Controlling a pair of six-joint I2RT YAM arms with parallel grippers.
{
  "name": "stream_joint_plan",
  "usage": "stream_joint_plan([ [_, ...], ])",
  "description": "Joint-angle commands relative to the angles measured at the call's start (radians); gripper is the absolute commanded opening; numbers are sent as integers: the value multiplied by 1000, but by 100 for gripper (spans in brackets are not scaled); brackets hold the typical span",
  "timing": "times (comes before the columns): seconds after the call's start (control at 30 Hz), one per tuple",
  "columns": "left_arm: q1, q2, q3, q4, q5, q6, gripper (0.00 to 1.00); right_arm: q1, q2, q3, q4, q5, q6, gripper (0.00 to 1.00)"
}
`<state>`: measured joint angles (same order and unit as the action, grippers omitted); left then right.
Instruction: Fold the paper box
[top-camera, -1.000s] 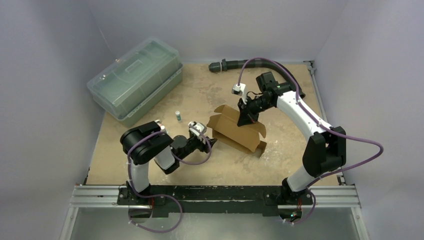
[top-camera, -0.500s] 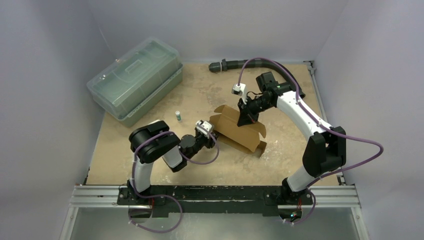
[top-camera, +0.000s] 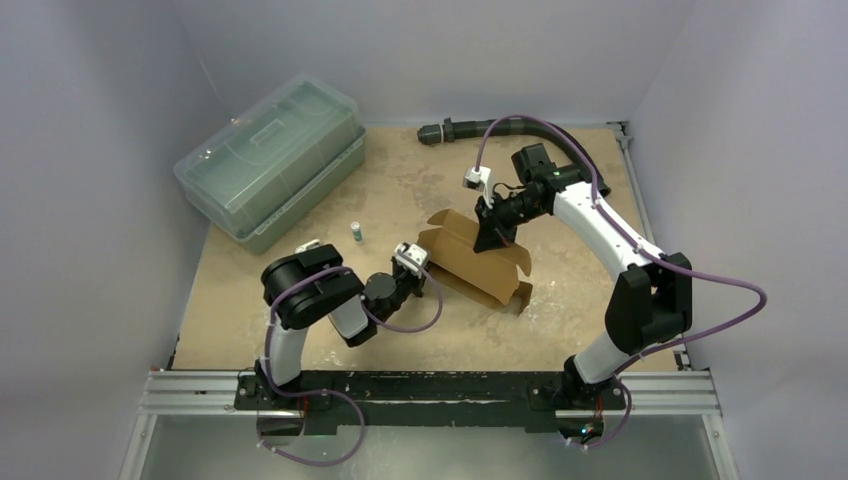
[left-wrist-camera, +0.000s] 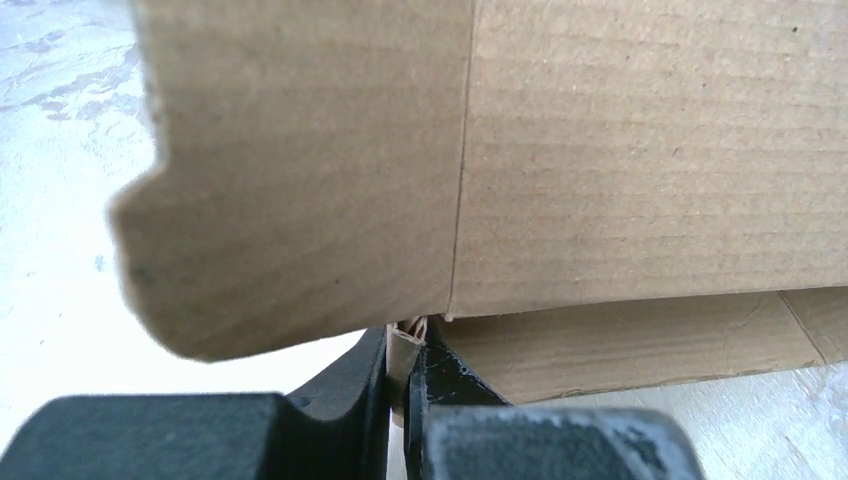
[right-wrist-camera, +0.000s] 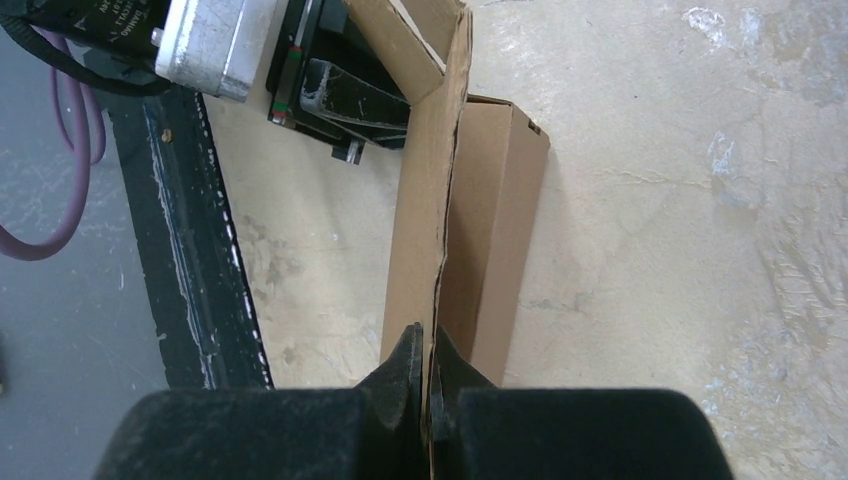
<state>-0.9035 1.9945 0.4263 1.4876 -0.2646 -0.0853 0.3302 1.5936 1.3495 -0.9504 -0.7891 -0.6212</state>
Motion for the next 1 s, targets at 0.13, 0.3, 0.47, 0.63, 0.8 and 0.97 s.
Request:
stream_joint_plan([
  [0.13,-9,-104,-92,255,-17,-69,43,4,-29,18,-1,-19,-29,0],
  [0.3,-9,-181,-151,223,24,-101,58,4,-32,20,-5,-19,-29,0],
  [0.47,-10,-267,-223,168,29,-118,66,4,-34,19,-3,-21,-31,0],
  [0.63,-10,-251,-191,169,3,-95,68,4,-24,30,-14,-24,-33,0],
  [0.8,-9,-125,-114,288,-37,-50,67,4,-32,22,-8,-24,-29,0],
  [0.97,-9,-57,-32,290,-69,-25,63,4,-36,17,-2,-25,-29,0],
])
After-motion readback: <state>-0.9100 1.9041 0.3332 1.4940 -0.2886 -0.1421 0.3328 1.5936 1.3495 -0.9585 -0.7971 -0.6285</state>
